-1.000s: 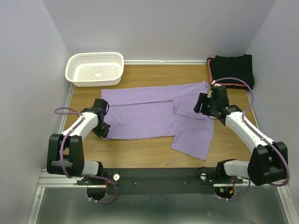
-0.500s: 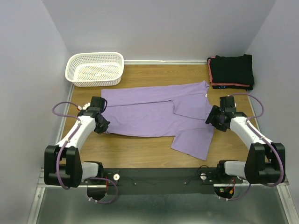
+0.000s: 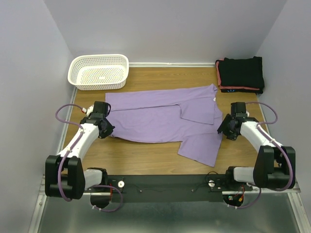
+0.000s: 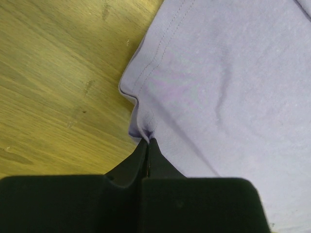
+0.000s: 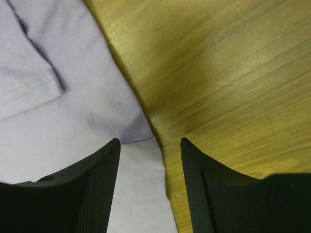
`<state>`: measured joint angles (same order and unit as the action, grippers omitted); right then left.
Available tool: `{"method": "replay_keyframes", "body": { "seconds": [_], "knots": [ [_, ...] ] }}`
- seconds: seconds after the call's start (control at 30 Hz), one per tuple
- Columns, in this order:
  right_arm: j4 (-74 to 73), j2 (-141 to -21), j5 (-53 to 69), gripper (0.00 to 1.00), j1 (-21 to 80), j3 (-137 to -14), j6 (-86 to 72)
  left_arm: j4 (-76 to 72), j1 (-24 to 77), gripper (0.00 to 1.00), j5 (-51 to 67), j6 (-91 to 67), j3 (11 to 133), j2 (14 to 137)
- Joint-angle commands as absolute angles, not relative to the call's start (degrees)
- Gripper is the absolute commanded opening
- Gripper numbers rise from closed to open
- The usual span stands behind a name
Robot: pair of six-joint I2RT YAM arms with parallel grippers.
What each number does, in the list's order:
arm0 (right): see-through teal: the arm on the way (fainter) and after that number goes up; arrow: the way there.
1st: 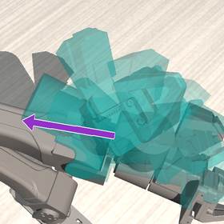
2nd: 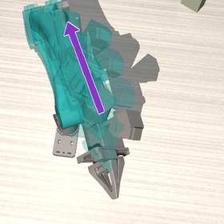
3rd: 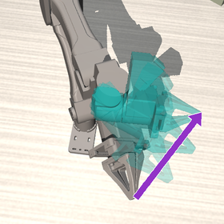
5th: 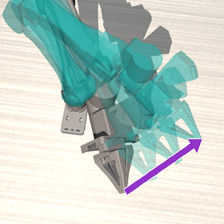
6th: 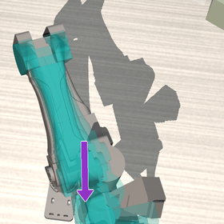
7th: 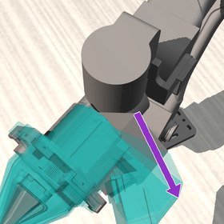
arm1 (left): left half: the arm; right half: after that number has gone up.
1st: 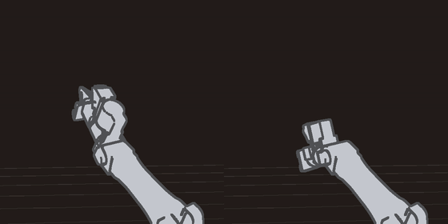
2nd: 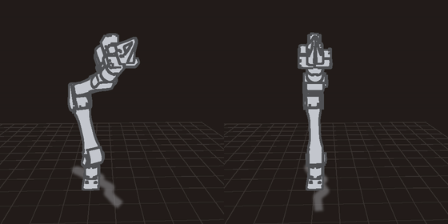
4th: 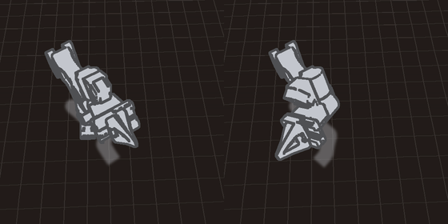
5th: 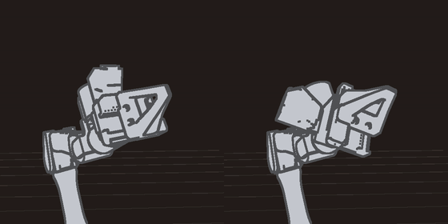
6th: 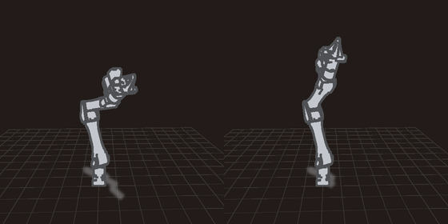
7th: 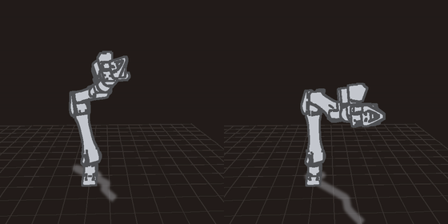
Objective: Fold and stack the t-shirts
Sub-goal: Fold the tshirt
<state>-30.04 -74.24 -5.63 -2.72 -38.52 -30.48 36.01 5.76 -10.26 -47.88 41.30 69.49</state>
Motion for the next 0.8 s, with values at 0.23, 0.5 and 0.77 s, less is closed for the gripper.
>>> {"method": "replay_keyframes", "body": {
  "seconds": [0.23,0.5,0.77],
  "knots": [
    [-25.6,-78.1,-3.3,0.55,-3.2,-34.2,-32.3,34.3,5.5,0.00,-9.4,-46.8,39.1,67.7],
    [-24.3,-77.9,-3.6,0.35,-3.3,-33.3,-31.9,35.3,4.8,0.00,-9.9,-46.6,38.4,66.2],
    [-25.6,-74.6,-5.4,0.01,-3.7,-34.5,-30.9,36.4,3.1,0.00,-11.2,-45.4,40.3,65.0]
  ]
}}
